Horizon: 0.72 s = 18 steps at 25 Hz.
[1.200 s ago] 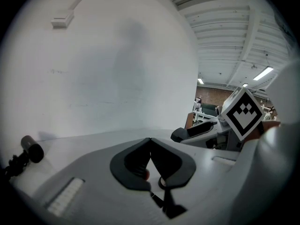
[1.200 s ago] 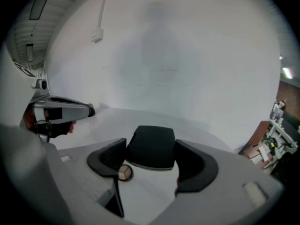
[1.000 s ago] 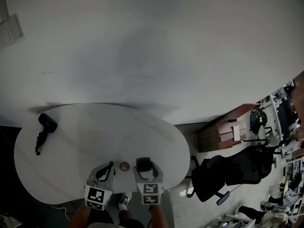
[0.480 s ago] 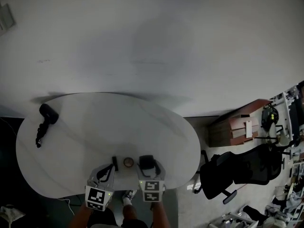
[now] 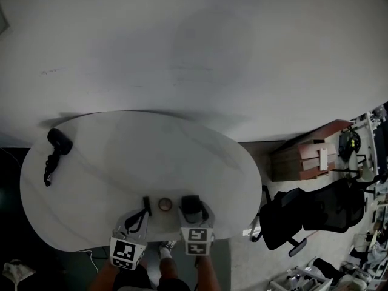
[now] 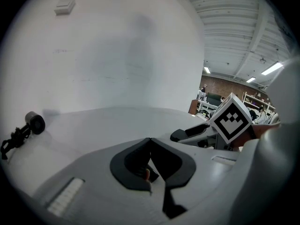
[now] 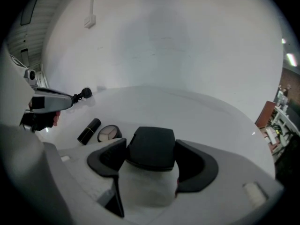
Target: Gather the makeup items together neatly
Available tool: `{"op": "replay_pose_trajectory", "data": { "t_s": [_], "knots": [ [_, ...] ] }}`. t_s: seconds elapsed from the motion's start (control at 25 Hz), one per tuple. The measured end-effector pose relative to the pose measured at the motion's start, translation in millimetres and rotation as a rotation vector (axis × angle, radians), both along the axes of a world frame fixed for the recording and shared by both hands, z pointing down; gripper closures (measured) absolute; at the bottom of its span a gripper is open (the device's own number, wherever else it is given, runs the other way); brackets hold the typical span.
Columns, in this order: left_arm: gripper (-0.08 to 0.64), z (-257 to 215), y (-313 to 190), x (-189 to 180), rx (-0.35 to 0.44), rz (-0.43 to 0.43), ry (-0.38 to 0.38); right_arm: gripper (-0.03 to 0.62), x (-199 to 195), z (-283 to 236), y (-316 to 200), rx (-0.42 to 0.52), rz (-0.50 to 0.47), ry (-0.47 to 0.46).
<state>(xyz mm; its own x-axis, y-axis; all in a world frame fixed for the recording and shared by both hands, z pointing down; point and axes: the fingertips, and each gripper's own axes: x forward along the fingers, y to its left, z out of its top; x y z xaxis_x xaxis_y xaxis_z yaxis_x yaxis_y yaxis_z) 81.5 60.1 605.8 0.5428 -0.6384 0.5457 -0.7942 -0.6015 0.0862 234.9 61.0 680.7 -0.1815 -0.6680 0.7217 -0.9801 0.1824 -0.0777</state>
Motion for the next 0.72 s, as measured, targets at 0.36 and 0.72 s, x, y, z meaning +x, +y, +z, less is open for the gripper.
{"op": "replay_pose_trajectory", "data": {
  "t_s": [0.36,0.72],
  "knots": [
    [0.549,6.3,3.3,-6.9,-0.008,-0.006,-0.004,0.261,-4.3,7.3,-0.2,-0.003,-0.004,0.001],
    [0.549,7.2,5.1,-10.6,-0.014,-0.005,-0.002,0.259,-4.0,8.5,-1.0,-0.006,-0.002,0.013]
  ]
}}
